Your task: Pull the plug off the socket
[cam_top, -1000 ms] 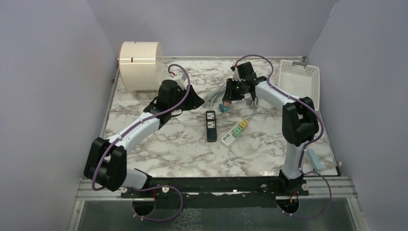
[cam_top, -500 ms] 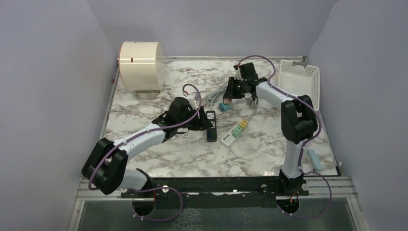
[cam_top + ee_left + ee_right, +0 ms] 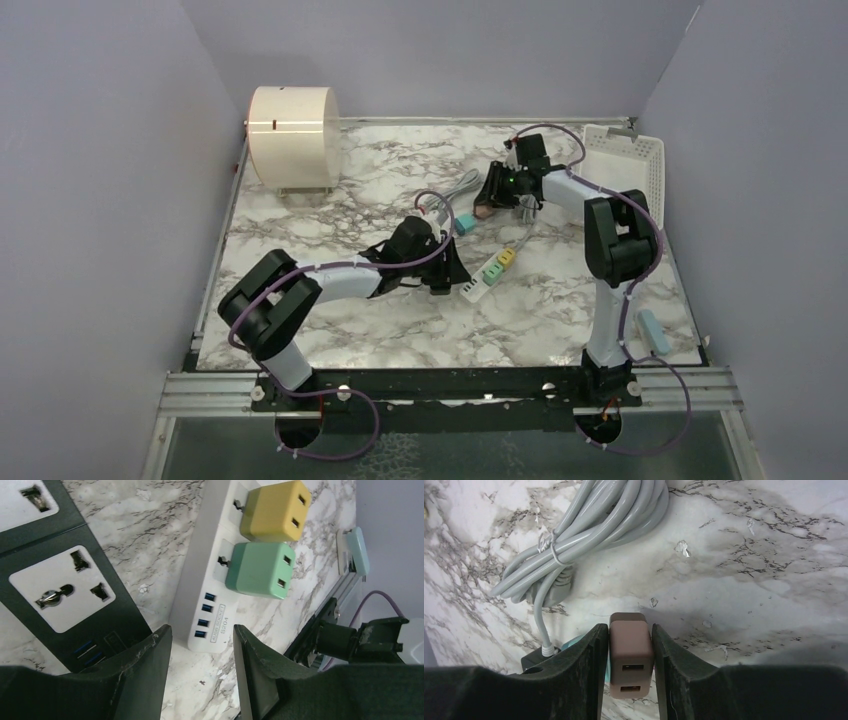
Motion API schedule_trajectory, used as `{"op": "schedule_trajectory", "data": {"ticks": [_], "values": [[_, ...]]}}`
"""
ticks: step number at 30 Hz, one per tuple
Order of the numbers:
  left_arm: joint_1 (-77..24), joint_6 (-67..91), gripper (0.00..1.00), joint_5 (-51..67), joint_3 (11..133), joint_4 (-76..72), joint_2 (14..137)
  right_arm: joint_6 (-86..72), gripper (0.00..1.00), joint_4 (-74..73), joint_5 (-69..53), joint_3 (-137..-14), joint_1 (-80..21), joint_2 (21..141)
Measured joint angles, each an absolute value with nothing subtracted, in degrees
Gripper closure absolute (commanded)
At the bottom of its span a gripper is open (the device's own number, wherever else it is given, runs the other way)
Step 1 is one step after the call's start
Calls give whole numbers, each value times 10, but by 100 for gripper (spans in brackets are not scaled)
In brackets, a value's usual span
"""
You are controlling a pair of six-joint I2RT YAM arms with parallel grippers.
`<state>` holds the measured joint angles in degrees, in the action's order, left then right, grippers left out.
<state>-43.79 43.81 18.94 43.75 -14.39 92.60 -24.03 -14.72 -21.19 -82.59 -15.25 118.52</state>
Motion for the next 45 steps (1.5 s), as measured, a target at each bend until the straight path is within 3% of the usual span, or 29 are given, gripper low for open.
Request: {"op": "schedule_trajectory", "data": {"ticks": [14,22,32,39,44,45], "values": [[-433,466,50,115,448,-146,962,-241,22,-153,-207,-826,-152,1189],[-355,436,50,101,480,-109,969,-229,21,-195,-141,-835,-152,1141],[-310,353,50,84,555,-48,989,-243,21,-248,-53,-835,-152,961],[-314,289,48,150,532,-47,891,-310,22,-338,-29,-738,-152,854],[-341,263,40,209,477,-65,784,-371,22,-444,-22,-702,-152,847],[-351,257,35,218,468,-67,774,-379,22,-460,-26,-701,-152,847]]}}
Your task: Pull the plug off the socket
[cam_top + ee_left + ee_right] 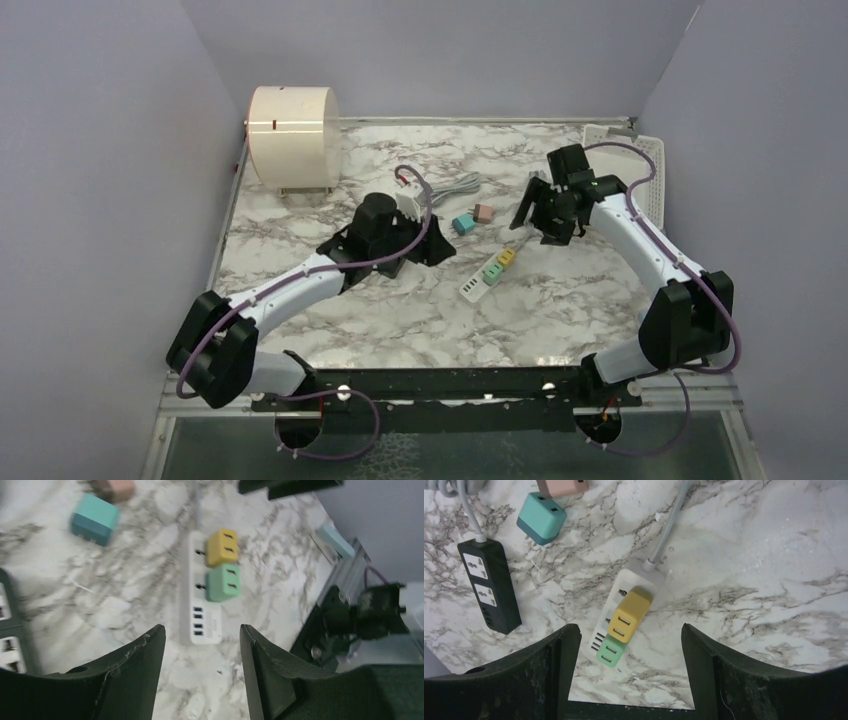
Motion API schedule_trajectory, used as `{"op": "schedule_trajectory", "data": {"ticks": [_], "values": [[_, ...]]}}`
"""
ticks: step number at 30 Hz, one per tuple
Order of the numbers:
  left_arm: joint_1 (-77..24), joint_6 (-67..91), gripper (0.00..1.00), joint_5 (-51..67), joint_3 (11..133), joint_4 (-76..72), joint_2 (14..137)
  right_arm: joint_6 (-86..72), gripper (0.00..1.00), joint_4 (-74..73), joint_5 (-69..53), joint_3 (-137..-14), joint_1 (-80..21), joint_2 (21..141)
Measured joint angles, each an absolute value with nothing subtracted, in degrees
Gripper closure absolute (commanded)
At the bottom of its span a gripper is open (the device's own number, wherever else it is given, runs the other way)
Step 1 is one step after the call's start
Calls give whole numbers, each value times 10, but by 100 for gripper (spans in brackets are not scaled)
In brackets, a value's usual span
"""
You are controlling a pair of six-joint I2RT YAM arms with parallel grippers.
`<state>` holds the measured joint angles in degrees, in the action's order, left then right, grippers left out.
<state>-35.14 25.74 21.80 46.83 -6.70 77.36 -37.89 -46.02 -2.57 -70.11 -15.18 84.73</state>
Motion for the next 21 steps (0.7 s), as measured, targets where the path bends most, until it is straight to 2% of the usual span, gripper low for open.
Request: {"op": "schedule_trajectory", "data": {"ticks": [2,6,10,13,14,17,21], "values": [[-393,232,18,223,451,-66,754,-389,22,-482,-36,-701,-152,847],[-471,181,18,180,429,-53,731,-395,22,-524,-46,-720,-152,850],[-501,138,35,100,402,-49,716,-394,22,-544,-47,-774,-152,863],[-503,125,60,72,368,-83,713,-394,22,-548,-47,-800,-153,876],[-503,124,65,69,356,-98,714,-394,22,-552,-48,-806,-153,884],[-512,121,78,69,342,-140,738,-394,23,-560,-55,-806,-154,907],[-536,114,89,82,359,-183,801,-398,23,-570,-66,-793,-161,933]]}}
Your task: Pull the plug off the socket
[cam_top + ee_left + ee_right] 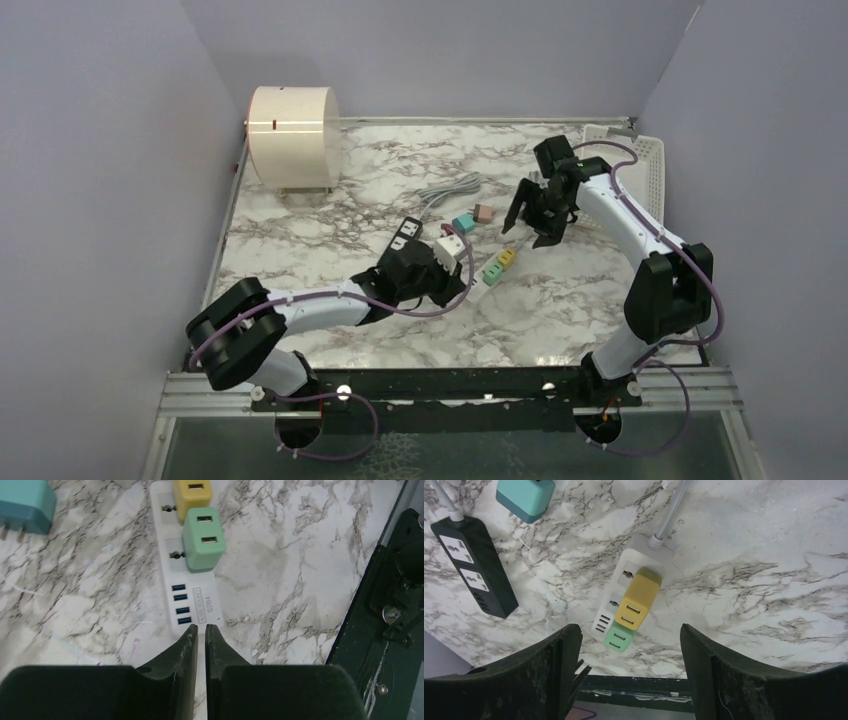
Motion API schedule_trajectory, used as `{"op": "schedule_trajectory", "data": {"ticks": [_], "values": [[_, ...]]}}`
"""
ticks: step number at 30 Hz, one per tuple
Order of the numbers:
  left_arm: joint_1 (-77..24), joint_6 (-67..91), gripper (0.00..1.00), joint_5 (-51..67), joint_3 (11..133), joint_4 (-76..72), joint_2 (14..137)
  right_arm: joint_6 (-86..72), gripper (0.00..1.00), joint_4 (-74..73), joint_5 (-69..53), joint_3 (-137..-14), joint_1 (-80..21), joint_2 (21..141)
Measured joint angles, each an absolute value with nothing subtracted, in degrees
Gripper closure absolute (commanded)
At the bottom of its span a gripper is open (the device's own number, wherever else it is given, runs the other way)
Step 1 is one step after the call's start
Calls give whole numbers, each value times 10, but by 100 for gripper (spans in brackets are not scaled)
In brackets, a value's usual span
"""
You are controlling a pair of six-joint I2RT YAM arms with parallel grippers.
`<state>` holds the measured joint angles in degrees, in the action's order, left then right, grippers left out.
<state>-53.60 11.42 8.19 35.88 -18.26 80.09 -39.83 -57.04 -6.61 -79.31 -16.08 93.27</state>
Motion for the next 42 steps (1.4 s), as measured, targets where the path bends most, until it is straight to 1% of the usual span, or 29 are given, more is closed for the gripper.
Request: {"op": "schedule_trajectory", "data": {"ticks": [6,13,22,24,33,42], "values": [[-565,109,88,102,408,-214,874,-406,23,-581,-77,-790,-181,938],[-570,109,100,105,427,-229,916,-410,23,-581,-85,-786,-192,940],[-575,117,100,101,427,-240,957,-412,25,-580,-87,-775,-195,965],[-576,119,100,98,427,-246,961,-416,27,-578,-88,-769,-195,966],[-578,132,100,96,435,-282,992,-458,45,-575,-86,-737,-205,968],[-583,151,100,96,435,-279,1026,-487,46,-570,-80,-731,-209,978]]}}
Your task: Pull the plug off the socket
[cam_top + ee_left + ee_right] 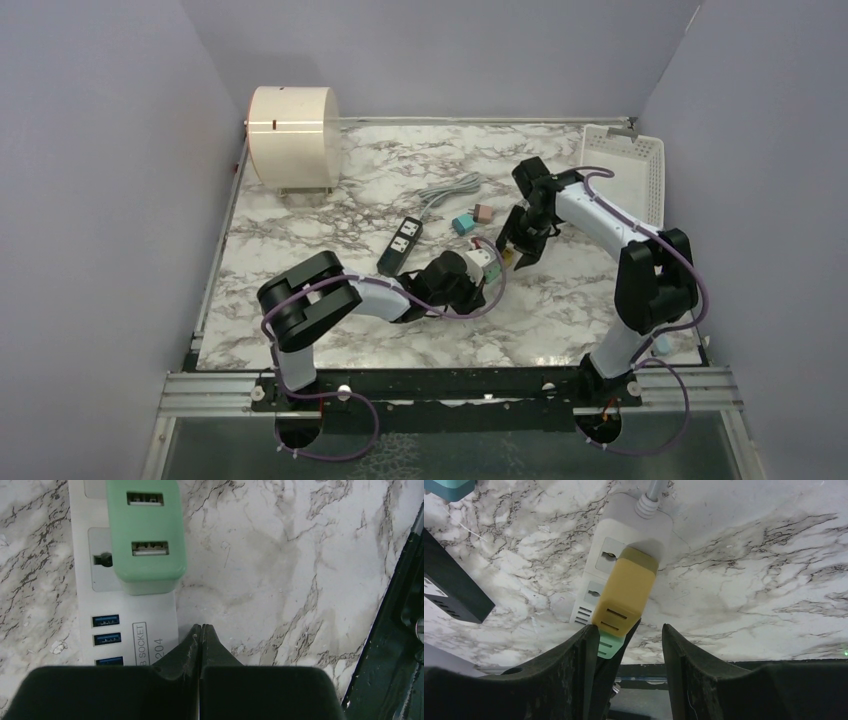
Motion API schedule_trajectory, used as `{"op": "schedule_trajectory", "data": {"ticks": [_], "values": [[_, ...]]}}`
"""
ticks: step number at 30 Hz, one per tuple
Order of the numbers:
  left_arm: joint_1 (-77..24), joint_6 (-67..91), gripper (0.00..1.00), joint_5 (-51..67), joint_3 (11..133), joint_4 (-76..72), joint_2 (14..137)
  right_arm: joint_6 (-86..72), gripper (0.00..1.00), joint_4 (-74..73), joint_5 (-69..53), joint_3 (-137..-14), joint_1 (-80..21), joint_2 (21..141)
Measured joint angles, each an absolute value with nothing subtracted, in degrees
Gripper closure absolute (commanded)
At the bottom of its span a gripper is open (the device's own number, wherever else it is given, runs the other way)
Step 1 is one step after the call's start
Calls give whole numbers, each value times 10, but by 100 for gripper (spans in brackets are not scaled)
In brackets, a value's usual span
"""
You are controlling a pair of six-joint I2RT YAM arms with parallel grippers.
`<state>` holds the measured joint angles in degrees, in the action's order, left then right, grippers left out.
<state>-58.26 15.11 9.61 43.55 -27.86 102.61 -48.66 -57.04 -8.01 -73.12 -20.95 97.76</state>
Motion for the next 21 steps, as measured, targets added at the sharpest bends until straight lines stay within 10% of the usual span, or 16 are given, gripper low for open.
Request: {"op": "schedule_trajectory", "data": {"ticks": [14,21], "values": [[-559,202,100,215,401,-314,887,-484,45,-578,-46,-782,-213,1025],[-496,207,44,190,360,-346,762,-472,45,-581,-36,-792,-213,1025]]}}
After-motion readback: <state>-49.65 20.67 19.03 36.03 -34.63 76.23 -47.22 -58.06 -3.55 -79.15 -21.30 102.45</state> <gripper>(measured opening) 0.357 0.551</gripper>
